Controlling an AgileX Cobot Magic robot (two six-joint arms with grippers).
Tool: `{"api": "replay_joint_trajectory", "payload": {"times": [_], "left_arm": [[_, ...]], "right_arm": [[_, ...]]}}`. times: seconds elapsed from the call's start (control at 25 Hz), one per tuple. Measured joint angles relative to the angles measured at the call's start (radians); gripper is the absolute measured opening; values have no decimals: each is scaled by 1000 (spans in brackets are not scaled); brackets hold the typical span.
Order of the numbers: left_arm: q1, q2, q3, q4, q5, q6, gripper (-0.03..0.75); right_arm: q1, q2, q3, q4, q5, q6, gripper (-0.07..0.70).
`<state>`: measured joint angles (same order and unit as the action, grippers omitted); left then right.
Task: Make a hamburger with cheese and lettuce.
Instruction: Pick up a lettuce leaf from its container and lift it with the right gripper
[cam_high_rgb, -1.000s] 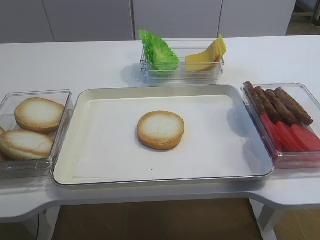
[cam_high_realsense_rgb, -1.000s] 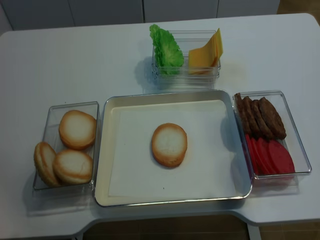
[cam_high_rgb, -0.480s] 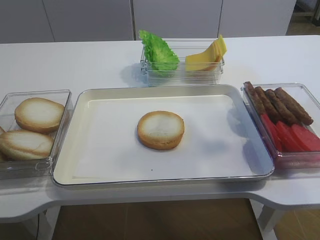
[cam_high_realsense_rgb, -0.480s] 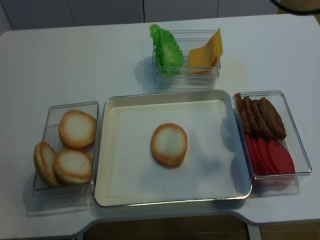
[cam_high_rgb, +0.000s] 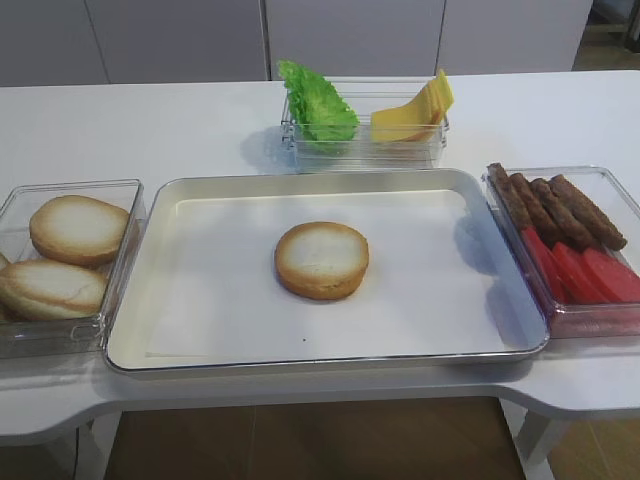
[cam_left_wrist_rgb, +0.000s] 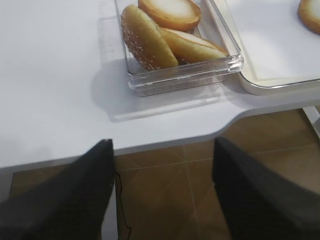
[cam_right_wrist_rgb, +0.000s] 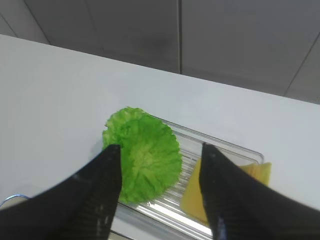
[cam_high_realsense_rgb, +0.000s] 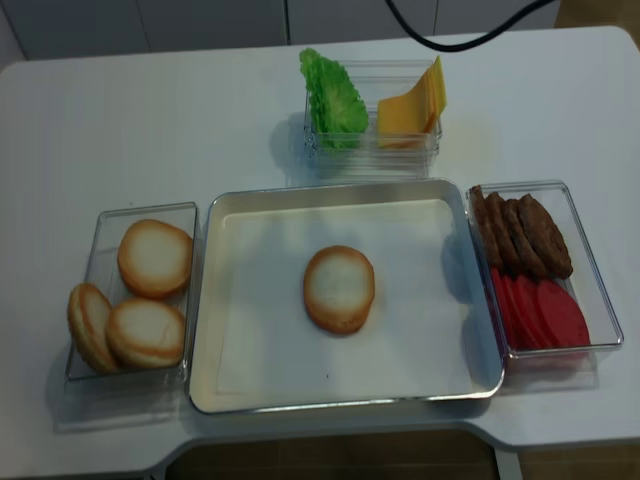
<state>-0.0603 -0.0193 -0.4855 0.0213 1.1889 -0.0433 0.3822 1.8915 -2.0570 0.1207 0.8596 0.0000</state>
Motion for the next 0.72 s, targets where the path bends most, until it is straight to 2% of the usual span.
{"api": "replay_joint_trajectory", "payload": {"times": [0.12,0.4,0.6,0.72], "left_arm": [[0,0,0,0,0,0,460],[0,0,0,0,0,0,460],[0,0,0,0,0,0,460],[1,0,0,0,0,0,460]], "right_arm": [[34,34,0,-2,-63,-11,383],[118,113,0,-4,-220,-118,383],[174,180,0,-9,-283,-247,383],[192,216,0,-26,-297,-265,383]]}}
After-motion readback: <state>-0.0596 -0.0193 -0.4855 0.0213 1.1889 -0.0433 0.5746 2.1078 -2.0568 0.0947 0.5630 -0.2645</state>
